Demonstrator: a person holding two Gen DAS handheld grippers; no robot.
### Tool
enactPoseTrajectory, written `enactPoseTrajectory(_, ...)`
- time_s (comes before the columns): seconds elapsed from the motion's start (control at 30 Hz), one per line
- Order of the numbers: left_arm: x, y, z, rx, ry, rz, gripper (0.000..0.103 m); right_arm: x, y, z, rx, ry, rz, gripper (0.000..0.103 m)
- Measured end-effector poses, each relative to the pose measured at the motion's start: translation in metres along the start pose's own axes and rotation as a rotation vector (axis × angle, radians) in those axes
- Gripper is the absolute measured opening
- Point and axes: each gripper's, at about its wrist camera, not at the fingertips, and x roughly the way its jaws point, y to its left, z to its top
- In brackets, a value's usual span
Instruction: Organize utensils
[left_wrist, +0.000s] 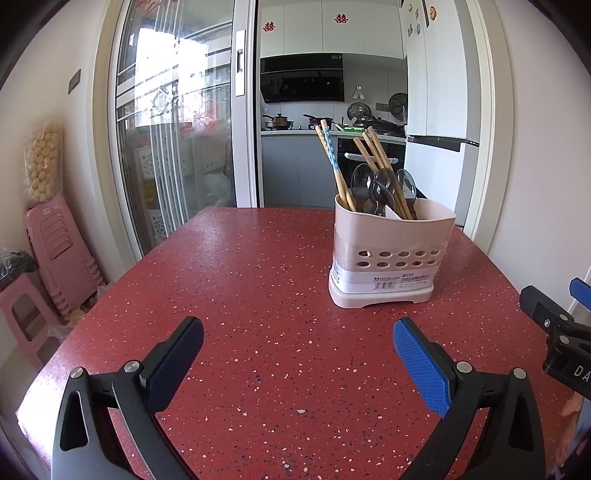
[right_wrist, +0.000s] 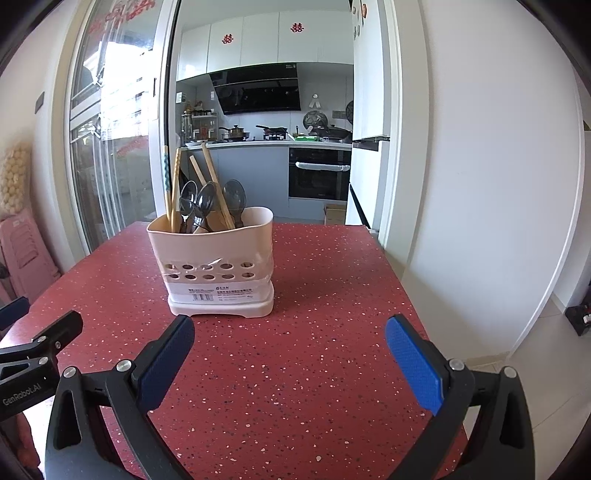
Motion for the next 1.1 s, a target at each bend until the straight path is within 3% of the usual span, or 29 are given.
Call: enactPoseTrajectory(1.1,0.0007,0.0008,0.0011,0.000,0.011,-0.010,0.103,0.0012,0.0000,0.0014,0.000,0.006,0.007,0.103)
